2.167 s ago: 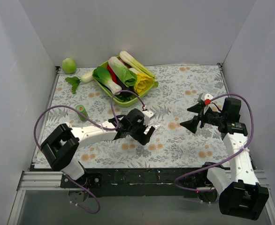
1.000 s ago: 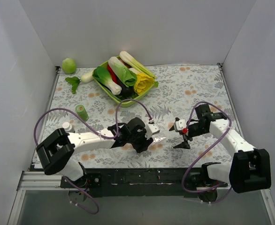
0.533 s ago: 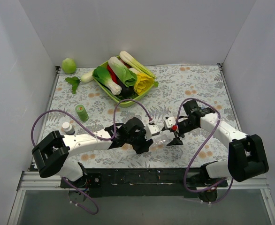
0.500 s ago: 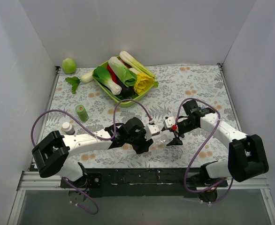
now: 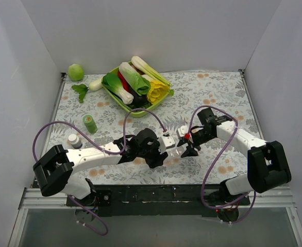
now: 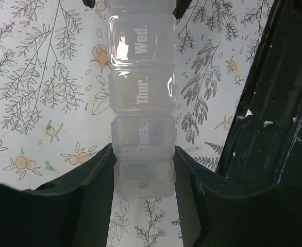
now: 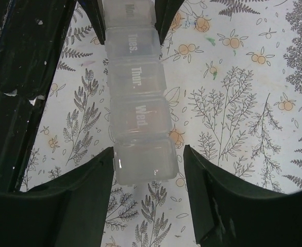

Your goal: Sort the pills into containers

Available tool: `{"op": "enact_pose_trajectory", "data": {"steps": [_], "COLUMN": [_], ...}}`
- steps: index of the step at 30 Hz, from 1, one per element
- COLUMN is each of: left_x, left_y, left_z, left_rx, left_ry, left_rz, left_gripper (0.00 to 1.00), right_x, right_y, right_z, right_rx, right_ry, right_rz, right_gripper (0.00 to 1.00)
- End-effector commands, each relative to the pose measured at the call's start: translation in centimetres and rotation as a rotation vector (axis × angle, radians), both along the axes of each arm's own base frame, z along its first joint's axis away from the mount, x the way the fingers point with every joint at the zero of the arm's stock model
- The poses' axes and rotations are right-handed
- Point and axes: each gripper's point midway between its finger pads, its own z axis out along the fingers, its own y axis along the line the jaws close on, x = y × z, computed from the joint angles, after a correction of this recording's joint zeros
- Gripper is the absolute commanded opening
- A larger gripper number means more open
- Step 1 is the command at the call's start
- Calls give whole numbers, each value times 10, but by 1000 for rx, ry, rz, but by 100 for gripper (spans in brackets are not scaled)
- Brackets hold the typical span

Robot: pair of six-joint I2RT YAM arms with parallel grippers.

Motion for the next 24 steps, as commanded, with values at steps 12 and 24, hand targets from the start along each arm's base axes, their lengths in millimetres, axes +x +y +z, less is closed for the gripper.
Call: {"op": "enact_pose_trajectory", "data": {"steps": [12,24], "left_x": [7,8], "left_y": [-2,-2], "left_z": [15,11], "left_rx": [-32,-17], "left_ry": [-72,-73], "left_rz": [-7,-7], "left_gripper": [1,0], "right_x": [3,-1], "right_y": [8,8], "right_z": [20,20], "right_rx": [29,24], "right_ry": [42,66], "right_rz": [-15,-21], "right_gripper": [57,56]}}
